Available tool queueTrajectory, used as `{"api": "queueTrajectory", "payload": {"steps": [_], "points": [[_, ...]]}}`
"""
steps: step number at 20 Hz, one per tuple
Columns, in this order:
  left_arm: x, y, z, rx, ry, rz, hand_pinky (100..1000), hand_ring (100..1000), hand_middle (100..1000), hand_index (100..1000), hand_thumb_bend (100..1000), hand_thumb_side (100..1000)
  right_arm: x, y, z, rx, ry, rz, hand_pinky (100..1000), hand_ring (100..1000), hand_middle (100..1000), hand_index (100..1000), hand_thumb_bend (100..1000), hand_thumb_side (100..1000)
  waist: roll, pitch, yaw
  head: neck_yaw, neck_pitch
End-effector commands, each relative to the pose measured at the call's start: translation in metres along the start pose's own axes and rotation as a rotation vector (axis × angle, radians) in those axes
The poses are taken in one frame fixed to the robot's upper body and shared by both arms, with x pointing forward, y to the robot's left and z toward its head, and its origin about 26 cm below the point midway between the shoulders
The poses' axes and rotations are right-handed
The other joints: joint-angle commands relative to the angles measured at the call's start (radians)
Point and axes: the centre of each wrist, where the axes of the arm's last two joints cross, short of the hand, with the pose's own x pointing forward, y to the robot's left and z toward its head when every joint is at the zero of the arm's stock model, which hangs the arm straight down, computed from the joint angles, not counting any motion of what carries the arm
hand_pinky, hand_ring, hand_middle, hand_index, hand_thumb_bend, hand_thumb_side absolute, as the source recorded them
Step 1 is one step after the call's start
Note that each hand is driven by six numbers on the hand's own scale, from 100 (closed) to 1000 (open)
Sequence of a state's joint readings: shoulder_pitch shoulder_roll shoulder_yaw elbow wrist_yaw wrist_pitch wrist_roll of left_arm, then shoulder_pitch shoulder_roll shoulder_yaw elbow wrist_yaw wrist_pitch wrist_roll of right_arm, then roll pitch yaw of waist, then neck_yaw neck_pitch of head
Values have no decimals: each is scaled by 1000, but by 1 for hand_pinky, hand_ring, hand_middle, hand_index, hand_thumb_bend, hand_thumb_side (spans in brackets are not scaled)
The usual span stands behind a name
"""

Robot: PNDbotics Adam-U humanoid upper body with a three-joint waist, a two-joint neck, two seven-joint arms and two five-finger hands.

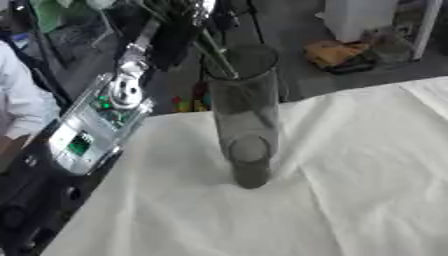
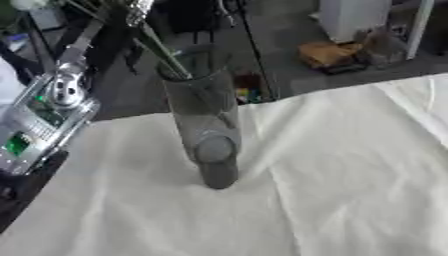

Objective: Arrange flowers into the vase.

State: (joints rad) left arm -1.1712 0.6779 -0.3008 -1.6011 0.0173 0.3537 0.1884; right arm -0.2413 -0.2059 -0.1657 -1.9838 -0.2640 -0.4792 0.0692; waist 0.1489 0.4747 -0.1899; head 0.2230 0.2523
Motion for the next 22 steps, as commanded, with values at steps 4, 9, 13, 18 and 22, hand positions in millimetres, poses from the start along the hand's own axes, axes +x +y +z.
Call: {"api": "queueTrajectory", "payload": {"steps": [4,9,13,18,22], "points": [[3,13,0,-34,3,-106,100,608,270,448,100,827,4,-1,-3,11,-14,14,861,869,546,934,100,893,-7,-31,7,-7,-8],[6,21,1,-58,9,-175,100,707,354,509,100,776,4,-1,-2,13,-4,16,862,869,545,934,100,890,-4,-35,18,-14,-4],[7,29,1,-74,20,-211,186,843,466,593,100,751,4,0,-2,17,4,15,862,870,545,935,100,886,2,-41,23,-19,-5],[7,38,-1,-70,24,-250,306,948,586,725,100,759,4,0,-2,19,11,14,862,871,545,935,100,884,8,-47,24,-21,-6],[5,40,-1,-81,28,-267,338,968,616,765,100,774,4,-1,-2,19,15,15,862,871,544,936,100,882,10,-48,26,-21,-5]]}}
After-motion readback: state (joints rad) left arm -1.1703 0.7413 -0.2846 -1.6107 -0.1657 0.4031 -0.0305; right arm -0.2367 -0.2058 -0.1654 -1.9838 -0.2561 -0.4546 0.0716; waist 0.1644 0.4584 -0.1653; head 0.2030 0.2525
